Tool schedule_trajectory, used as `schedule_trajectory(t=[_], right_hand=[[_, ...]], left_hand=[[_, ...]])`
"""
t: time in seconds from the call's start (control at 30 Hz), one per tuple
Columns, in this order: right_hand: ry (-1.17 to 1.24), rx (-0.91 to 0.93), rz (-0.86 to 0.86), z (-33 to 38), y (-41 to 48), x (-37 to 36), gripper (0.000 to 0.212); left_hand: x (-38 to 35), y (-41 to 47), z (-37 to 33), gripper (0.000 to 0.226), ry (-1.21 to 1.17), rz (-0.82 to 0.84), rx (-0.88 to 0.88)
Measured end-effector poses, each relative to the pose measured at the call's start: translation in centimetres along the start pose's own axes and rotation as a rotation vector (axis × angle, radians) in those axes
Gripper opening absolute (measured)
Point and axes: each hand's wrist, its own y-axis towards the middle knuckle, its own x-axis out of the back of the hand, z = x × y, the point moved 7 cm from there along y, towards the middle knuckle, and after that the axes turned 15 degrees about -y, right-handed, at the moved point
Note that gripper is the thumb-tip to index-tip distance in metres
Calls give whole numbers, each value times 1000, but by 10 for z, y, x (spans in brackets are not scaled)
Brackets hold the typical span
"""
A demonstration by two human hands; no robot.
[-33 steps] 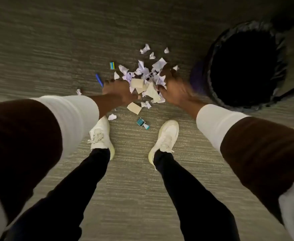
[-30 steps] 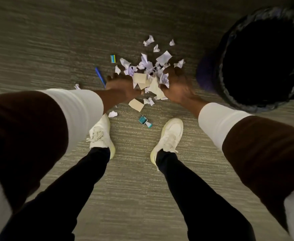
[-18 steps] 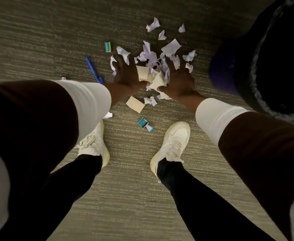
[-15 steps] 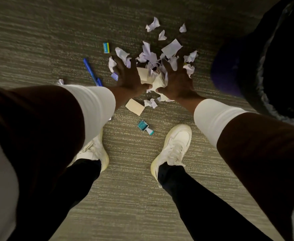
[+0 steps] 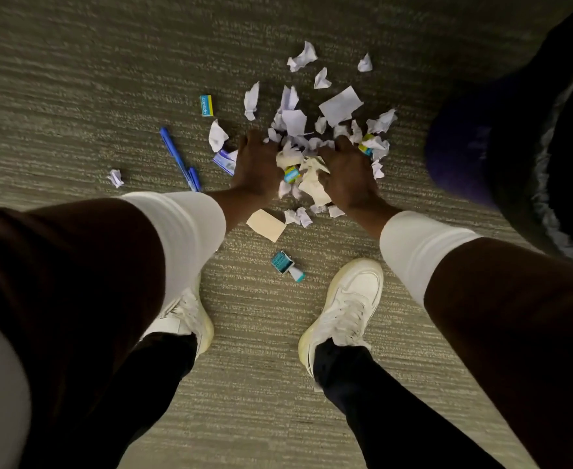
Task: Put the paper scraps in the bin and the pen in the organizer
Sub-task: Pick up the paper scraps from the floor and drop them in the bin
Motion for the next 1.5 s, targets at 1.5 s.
schedule_trajectory(t=[1.5], right_hand=[[803, -1037, -331, -279, -228, 207, 36]], left_hand=[[38, -123, -404, 16, -378, 165, -223]])
